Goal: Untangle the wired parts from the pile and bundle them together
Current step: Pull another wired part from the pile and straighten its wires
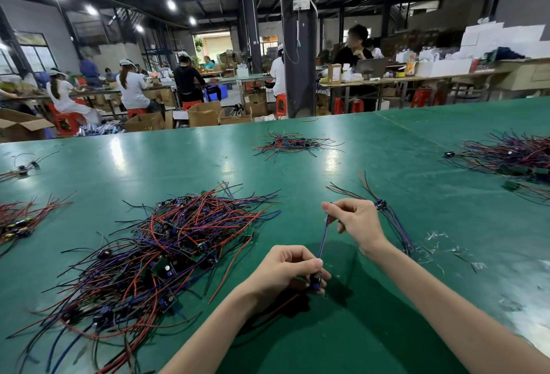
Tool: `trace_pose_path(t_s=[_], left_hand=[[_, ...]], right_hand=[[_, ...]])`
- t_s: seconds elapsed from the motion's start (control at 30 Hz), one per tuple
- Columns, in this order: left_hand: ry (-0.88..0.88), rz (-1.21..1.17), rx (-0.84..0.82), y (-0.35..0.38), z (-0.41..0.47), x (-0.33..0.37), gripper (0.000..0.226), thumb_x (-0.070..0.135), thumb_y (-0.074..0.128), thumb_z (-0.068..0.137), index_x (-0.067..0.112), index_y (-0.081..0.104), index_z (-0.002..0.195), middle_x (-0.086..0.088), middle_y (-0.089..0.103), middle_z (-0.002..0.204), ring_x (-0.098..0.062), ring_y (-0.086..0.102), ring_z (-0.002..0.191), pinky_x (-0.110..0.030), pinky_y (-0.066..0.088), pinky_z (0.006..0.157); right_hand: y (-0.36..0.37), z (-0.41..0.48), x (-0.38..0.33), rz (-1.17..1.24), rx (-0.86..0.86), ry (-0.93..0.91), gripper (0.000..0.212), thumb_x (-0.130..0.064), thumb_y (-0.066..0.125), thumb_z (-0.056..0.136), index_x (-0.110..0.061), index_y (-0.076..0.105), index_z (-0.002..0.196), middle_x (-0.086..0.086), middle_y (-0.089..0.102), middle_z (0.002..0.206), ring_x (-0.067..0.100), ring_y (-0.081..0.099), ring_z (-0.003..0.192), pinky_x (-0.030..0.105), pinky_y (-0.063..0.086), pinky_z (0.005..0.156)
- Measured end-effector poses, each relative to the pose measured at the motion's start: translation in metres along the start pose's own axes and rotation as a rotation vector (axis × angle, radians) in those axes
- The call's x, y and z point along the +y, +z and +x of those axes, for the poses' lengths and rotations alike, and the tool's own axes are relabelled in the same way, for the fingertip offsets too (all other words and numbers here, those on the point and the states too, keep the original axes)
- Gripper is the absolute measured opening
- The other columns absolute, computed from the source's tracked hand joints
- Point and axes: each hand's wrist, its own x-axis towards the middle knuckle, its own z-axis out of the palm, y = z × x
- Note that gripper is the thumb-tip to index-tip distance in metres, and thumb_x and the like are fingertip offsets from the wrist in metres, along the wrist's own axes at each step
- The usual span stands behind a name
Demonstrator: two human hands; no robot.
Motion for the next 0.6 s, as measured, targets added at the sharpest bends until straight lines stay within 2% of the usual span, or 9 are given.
trace_pose_path(t_s=[0.13,0.3,0.43,0.6], left_hand=[[-0.018,0.014,-0.020,0.002,0.000,0.001,0.020,0.007,0.062,0.088,0.005,0.061,0.068,-0.019,0.069,0.083,-0.022,0.063,0.059,-0.029,0.055,0.061],[-0.028,0.006,-0.024,0.003,0.000,0.002,0.019,0.005,0.061,0.088,0.003,0.060,0.070,-0.021,0.068,0.082,-0.021,0.063,0.060,-0.030,0.056,0.062],[-0.044,-0.004,-0.041,0.004,-0.001,0.002,0.018,0.004,0.060,0.089,0.002,0.058,0.071,-0.019,0.069,0.081,-0.021,0.064,0.060,-0.028,0.055,0.060],[-0.023,-0.038,-0.047,0.004,-0.002,0.004,0.019,0.003,0.059,0.089,0.001,0.057,0.070,-0.019,0.068,0.079,-0.020,0.064,0.059,-0.028,0.056,0.061]], right_hand=[[-0.006,-0.001,-0.011,0.361,-0.068,0.451,0.020,-0.013,0.070,0.082,-0.002,0.062,0.068,0.002,0.059,0.048,0.002,0.033,0.029,0.012,0.020,0.032],[-0.007,-0.001,-0.020,0.681,-0.237,0.767,0.027,-0.013,0.055,0.091,-0.007,0.049,0.066,-0.004,0.051,0.043,0.001,0.027,0.022,0.010,0.016,0.026],[-0.003,-0.004,-0.023,0.793,-0.255,0.811,0.030,-0.014,0.053,0.094,-0.006,0.047,0.065,-0.004,0.049,0.041,0.001,0.027,0.021,0.010,0.016,0.025],[0.000,-0.004,-0.015,0.535,-0.085,0.612,0.025,-0.008,0.061,0.088,-0.002,0.053,0.065,0.002,0.057,0.047,0.000,0.026,0.023,0.011,0.015,0.028]])
